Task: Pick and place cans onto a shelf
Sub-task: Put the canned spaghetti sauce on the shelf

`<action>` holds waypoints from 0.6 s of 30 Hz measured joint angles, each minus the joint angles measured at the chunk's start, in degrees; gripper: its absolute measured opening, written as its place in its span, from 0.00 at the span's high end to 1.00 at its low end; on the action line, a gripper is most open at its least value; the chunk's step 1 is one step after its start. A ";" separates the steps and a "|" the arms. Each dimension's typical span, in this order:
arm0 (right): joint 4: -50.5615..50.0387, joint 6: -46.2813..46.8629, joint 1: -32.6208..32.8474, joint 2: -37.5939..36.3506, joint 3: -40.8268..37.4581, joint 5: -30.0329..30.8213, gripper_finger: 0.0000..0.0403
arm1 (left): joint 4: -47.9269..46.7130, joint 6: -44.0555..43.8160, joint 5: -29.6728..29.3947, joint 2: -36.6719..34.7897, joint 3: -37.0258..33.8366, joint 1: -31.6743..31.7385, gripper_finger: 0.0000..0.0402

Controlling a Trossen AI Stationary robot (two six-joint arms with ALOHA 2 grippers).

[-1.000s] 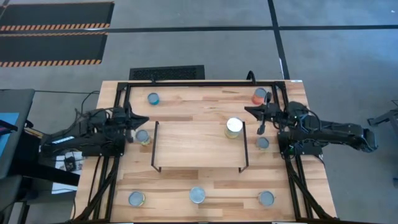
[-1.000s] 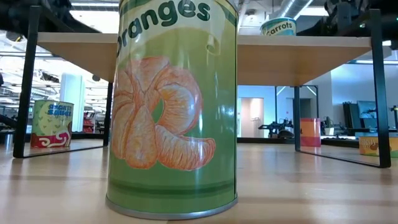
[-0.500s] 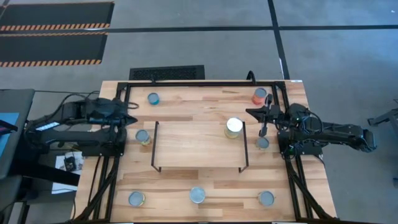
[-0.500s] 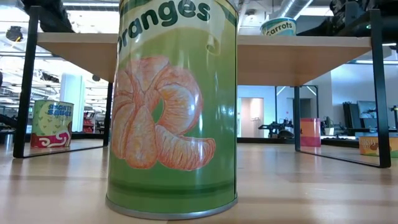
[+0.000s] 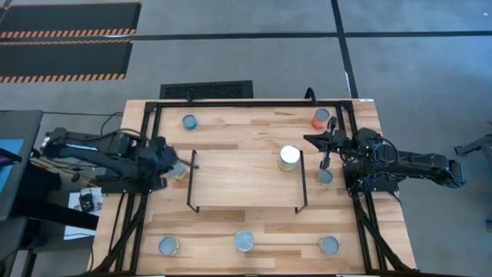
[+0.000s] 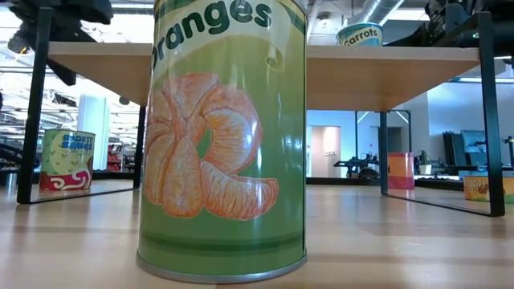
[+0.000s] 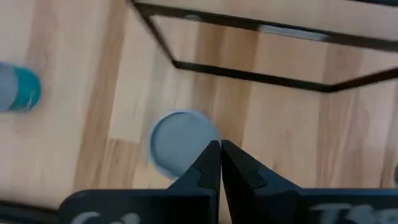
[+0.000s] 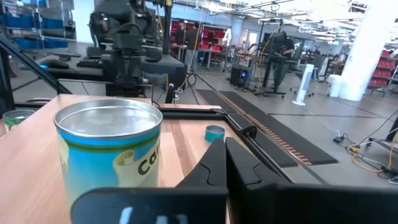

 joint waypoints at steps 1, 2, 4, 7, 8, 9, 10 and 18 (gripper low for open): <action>0.00 -0.03 -0.01 0.00 0.00 0.00 0.99 | 0.59 -0.41 -0.52 0.00 -0.57 -2.04 1.00; 0.00 -0.05 -0.02 0.00 0.00 0.00 0.98 | 1.43 -0.50 -0.78 0.02 -1.26 -3.96 1.00; -0.02 -0.07 -0.02 0.00 0.00 0.00 0.98 | 3.02 -0.03 -0.67 0.41 -2.91 -7.13 1.00; -0.13 -0.03 -0.02 0.02 0.00 0.00 0.98 | 3.61 0.44 -1.37 2.14 -4.45 -9.97 0.99; -0.15 0.09 -0.02 0.02 0.00 0.00 0.98 | 3.93 0.50 -1.47 2.88 -4.63 -10.39 0.99; -0.15 0.20 -0.02 0.00 0.00 0.00 0.98 | 4.15 0.62 -1.53 3.78 -4.69 -10.64 0.97; -0.15 0.22 -0.02 0.00 0.00 0.00 0.98 | 4.21 0.65 -1.78 4.75 -4.72 -10.72 0.96; -0.18 0.44 -0.02 0.00 0.00 0.00 0.98 | 4.18 0.26 -5.33 12.19 -4.74 -10.68 0.73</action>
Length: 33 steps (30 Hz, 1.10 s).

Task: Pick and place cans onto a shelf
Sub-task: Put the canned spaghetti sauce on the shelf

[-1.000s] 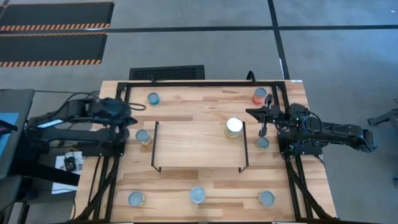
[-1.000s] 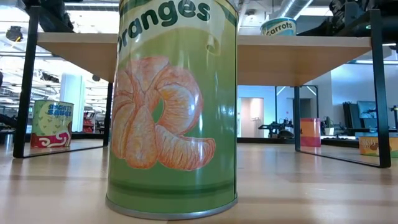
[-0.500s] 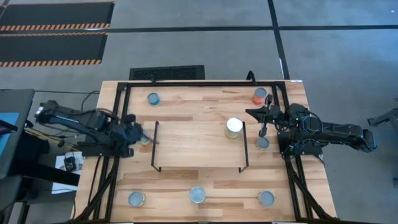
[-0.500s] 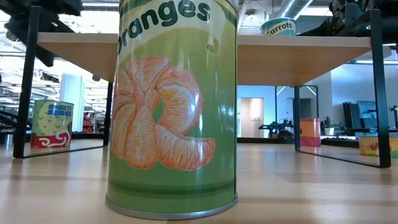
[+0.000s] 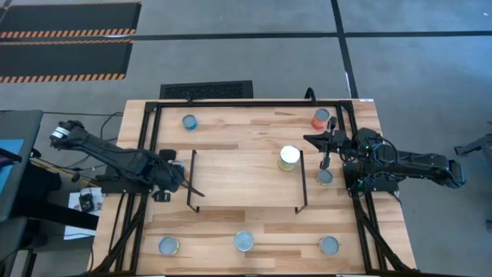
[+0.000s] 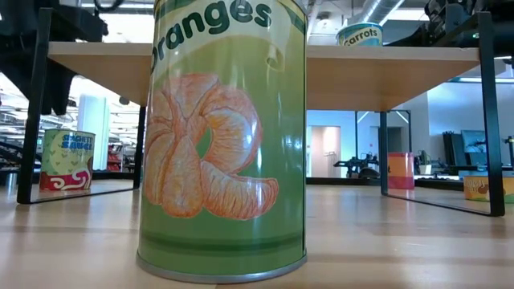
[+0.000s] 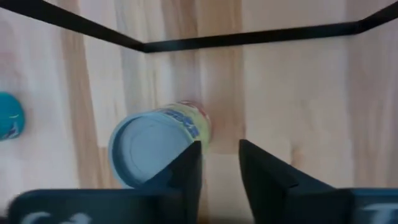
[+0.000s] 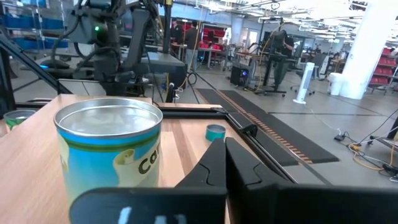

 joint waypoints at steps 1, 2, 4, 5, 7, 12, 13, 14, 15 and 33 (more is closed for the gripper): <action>-0.01 0.00 0.00 0.02 0.00 0.00 0.98 | 0.00 -0.35 -0.51 0.71 0.00 -0.02 0.71; -0.04 0.00 0.00 0.02 0.02 0.00 0.98 | -0.01 -0.55 -1.16 1.38 0.00 0.01 0.68; -0.29 0.00 0.00 0.02 0.02 0.00 0.98 | 0.00 -1.32 -2.52 2.61 0.00 0.02 0.64; -0.44 0.00 0.00 0.02 0.02 0.00 0.98 | -0.01 -1.83 -3.30 3.07 0.00 0.08 0.62; -0.86 0.00 0.00 0.00 0.02 0.00 0.98 | -0.02 -2.39 -3.75 3.97 0.00 0.66 0.60; -1.80 0.28 0.00 0.02 0.02 0.00 0.98 | -0.02 -3.97 -3.28 5.34 0.00 3.08 0.62; -1.76 0.29 0.00 0.02 0.02 0.00 0.98 | 0.00 -4.16 -3.21 5.56 0.00 3.48 0.63; -1.75 0.37 0.00 0.00 0.02 0.00 0.98 | -0.06 -4.26 -3.23 5.87 0.00 3.83 0.64; -1.73 0.42 0.00 0.02 0.02 0.00 0.98 | -0.11 -4.41 -3.22 6.11 -0.01 4.15 0.65; -1.50 0.46 0.00 0.00 0.04 0.02 0.98 | -3.12 -1.66 -1.69 6.30 -2.31 5.43 0.97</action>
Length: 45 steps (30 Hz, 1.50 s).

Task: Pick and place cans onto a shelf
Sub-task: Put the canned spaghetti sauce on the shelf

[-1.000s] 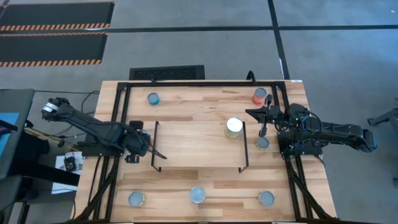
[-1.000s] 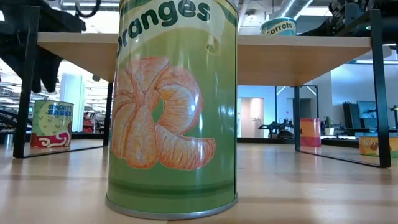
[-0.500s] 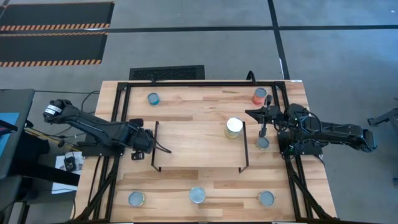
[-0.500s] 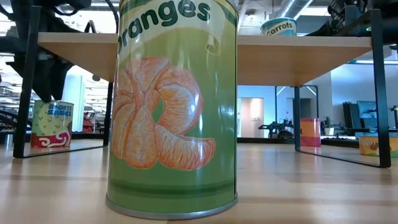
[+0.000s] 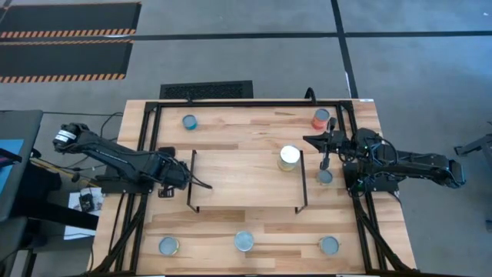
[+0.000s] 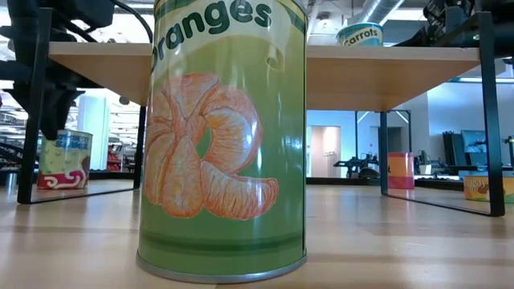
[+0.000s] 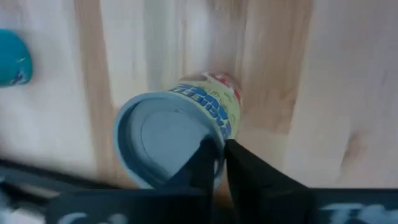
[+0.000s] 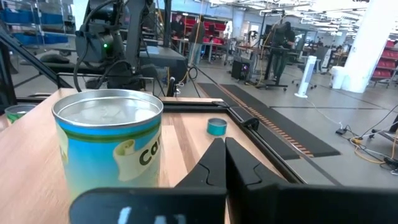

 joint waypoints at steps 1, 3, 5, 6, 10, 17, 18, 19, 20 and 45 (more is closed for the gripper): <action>-0.02 0.00 0.00 0.02 0.00 0.00 0.98 | -1.61 -0.01 -0.44 0.00 0.86 0.01 0.98; -0.02 0.01 0.00 0.02 0.02 0.00 0.98 | -5.56 -0.19 -3.54 -0.64 3.09 0.02 0.98; -0.02 0.08 0.00 0.00 0.02 0.00 0.98 | -9.78 -0.63 -6.83 -1.80 5.99 0.28 0.98; -0.02 0.30 0.00 0.01 0.02 0.00 0.98 | -11.68 -0.72 -8.05 -2.55 7.66 0.62 0.99; -0.09 0.44 0.00 0.02 0.02 0.00 0.98 | -17.02 0.40 -12.36 -6.46 15.83 2.87 0.99; -0.05 0.46 0.00 0.02 0.02 0.00 0.98 | -9.62 16.46 -15.75 -10.36 31.90 7.85 1.00; -0.04 0.46 0.00 0.01 0.02 0.00 0.98 | -6.85 19.48 -14.25 -10.08 34.02 8.67 1.00; -0.04 0.46 0.00 0.02 0.02 0.01 0.98 | -4.40 22.66 -12.08 -9.43 36.04 9.52 1.00; -0.04 0.46 0.00 0.00 0.02 0.00 0.98 | -1.79 25.64 -9.72 -8.39 38.08 10.35 1.00; -1.37 0.61 0.00 0.02 0.02 -0.17 0.98 | -5.28 55.42 11.63 43.00 79.25 15.61 1.00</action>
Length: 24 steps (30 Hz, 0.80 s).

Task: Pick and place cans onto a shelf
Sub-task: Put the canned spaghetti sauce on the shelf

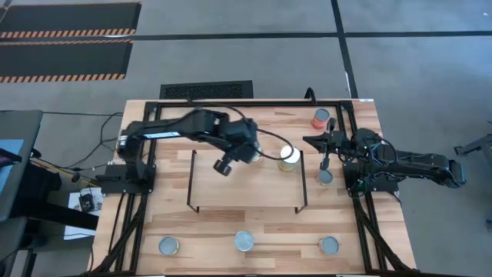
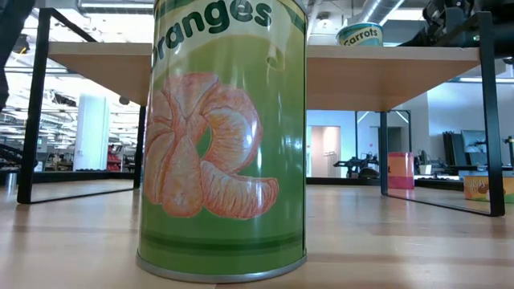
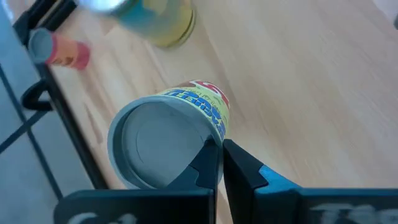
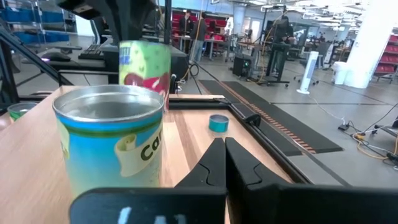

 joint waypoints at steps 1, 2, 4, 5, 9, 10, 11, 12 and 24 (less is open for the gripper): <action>-0.23 0.00 0.00 0.00 0.00 0.00 0.98 | 0.10 0.35 0.52 1.06 0.93 -0.14 1.00; -0.25 0.04 0.02 0.02 0.00 0.00 0.98 | 0.02 0.90 0.76 2.08 1.70 -0.24 1.00; -0.40 0.20 0.00 0.02 0.00 -0.02 0.98 | 0.10 1.51 0.90 4.03 3.48 -0.40 1.00; -0.38 0.22 0.01 0.02 0.00 -0.03 0.98 | -0.17 1.54 1.01 4.87 4.23 -0.42 1.00; -0.40 0.22 0.02 0.02 0.00 -0.07 0.98 | -0.58 2.19 1.14 7.10 5.31 -0.33 1.00; -0.40 0.24 0.02 0.02 0.00 -0.07 0.98 | -0.56 2.41 1.49 7.30 5.31 -0.31 1.00; -0.44 0.22 0.02 0.02 0.00 -0.09 0.98 | -0.49 2.48 1.74 7.33 5.31 -0.33 1.00; -0.51 0.22 0.01 0.02 0.00 -0.07 0.98 | -0.56 2.51 2.18 7.31 5.31 -0.36 1.00; -0.60 0.00 0.00 0.02 0.00 -0.09 0.98 | 1.32 2.35 5.11 7.31 5.31 -0.31 1.00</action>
